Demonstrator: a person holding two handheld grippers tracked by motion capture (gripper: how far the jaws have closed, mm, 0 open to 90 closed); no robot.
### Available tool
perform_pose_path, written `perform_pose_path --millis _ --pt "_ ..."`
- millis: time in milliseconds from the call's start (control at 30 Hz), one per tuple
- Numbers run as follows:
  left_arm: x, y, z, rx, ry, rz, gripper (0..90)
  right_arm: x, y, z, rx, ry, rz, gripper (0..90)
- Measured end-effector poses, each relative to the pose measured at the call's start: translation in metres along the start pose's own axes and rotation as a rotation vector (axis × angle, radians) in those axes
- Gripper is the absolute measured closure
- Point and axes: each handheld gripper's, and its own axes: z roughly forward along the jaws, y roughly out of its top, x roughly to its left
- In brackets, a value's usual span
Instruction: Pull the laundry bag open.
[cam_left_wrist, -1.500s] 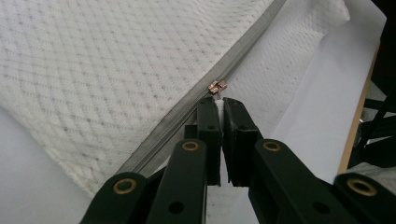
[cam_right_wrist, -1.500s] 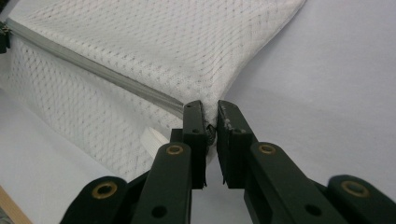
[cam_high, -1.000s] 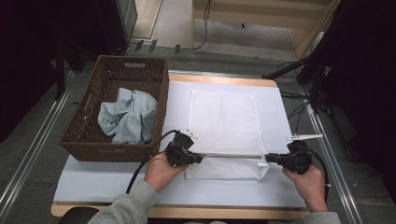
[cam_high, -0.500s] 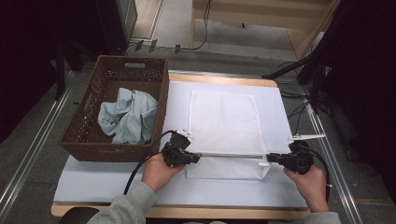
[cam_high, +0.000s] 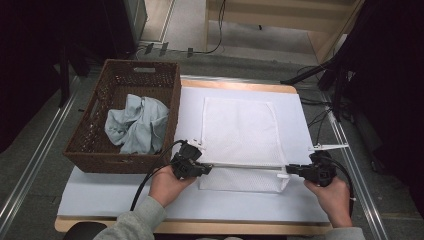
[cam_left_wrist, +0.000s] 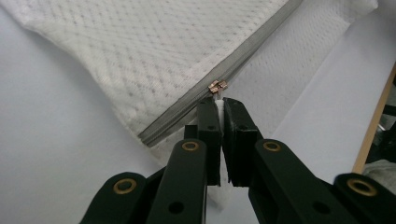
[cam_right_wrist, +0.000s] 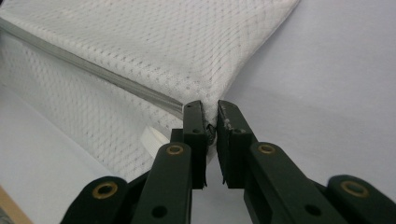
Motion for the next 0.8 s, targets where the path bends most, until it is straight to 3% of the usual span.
perform_pose_path --millis 133,800 --pt "0.0004 -0.0023 -0.0022 -0.014 -0.015 -0.008 86.4 -0.0012 -0.0003 -0.0004 -0.007 -0.002 0.005 84.0" --pt "0.002 -0.0046 -0.0052 -0.02 -0.006 -0.025 86.4 -0.0019 -0.0006 -0.0013 -0.003 0.001 0.008 83.9"
